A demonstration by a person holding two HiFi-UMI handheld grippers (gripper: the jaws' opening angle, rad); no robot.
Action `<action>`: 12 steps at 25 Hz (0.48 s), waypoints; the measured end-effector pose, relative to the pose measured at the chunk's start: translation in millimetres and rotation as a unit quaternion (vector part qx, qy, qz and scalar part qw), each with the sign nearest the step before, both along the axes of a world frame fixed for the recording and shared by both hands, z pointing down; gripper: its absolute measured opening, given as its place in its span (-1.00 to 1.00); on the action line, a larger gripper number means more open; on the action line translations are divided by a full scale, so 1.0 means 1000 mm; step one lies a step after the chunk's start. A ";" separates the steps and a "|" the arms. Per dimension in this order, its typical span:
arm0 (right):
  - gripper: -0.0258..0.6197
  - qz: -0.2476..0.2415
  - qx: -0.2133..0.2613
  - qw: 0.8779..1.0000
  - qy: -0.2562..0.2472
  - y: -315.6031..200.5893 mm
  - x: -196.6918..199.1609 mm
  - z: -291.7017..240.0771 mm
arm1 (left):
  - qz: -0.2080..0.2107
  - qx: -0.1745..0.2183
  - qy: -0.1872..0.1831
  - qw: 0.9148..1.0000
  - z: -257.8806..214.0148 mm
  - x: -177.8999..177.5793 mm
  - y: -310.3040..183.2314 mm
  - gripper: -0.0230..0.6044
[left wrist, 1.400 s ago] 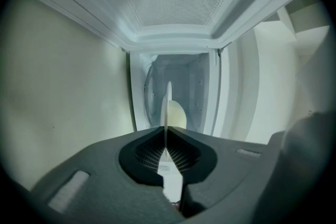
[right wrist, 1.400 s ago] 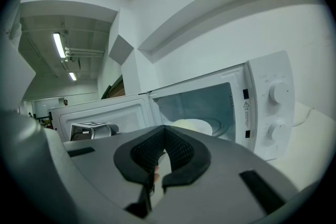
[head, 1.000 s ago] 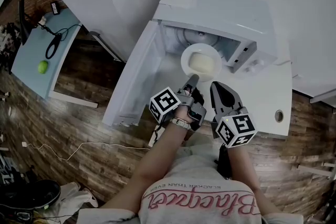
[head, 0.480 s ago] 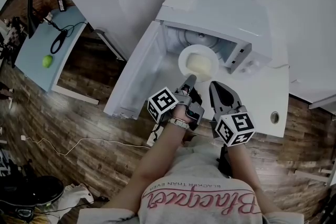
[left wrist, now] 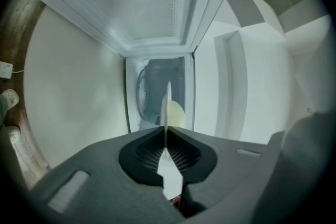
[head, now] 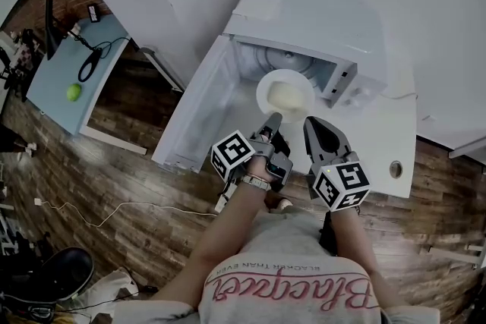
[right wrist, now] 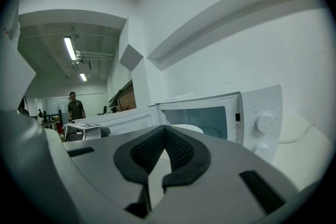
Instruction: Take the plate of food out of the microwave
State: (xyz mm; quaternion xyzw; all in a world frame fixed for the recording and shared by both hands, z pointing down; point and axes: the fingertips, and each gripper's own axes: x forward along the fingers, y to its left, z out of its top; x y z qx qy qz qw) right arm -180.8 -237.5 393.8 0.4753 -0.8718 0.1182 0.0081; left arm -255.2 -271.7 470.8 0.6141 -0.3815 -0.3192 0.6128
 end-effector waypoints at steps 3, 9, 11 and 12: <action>-0.88 0.000 0.006 1.000 -0.001 0.001 0.008 -0.005 | -0.001 0.004 -0.003 1.000 -0.006 0.003 0.004 -0.87; -0.88 0.000 0.013 1.000 -0.001 0.004 0.026 -0.012 | -0.005 0.009 -0.007 1.000 -0.016 0.009 0.012 -0.87; -0.88 -0.003 0.014 1.000 -0.001 0.005 0.032 -0.013 | -0.008 0.009 -0.007 1.000 -0.018 0.013 0.014 -0.87; -0.88 -0.004 0.014 1.000 -0.001 0.005 0.034 -0.014 | -0.009 0.009 -0.007 1.000 -0.020 0.015 0.016 -0.87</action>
